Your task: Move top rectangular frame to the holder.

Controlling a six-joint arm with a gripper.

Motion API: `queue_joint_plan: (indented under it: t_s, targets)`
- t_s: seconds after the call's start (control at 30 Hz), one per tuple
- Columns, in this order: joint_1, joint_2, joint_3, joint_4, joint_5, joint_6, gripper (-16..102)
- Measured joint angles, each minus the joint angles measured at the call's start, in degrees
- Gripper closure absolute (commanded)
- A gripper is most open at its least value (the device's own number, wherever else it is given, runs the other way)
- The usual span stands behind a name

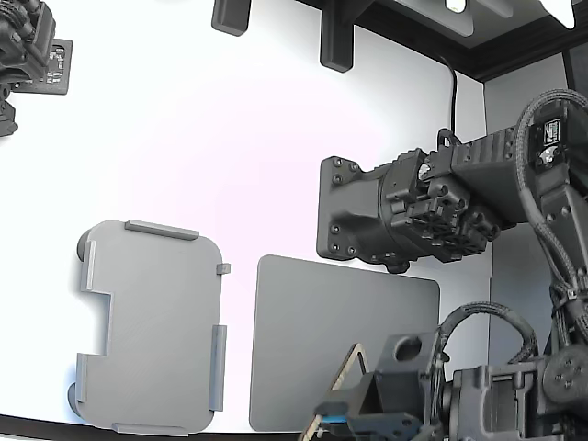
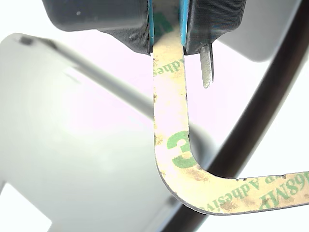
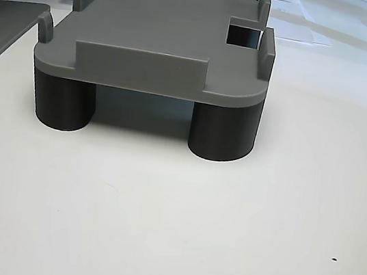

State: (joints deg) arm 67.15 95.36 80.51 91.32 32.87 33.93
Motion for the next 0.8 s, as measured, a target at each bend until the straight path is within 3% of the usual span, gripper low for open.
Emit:
queue_joint_plan:
  t_s: [0.17,0.33,0.43,0.53,0.8]
  targets:
    - [-6.2,5.4,7.3,-3.6,4.5,-4.5,99]
    - [-13.3,9.6,12.6,-9.5,-1.2,-17.4,99]
    - [-15.8,10.2,13.1,-10.4,-0.7,-20.8,99]
    - [-17.7,10.4,12.4,-11.6,2.5,-19.3,98]
    - [-21.9,7.6,5.6,-9.9,2.8,-2.2,98]
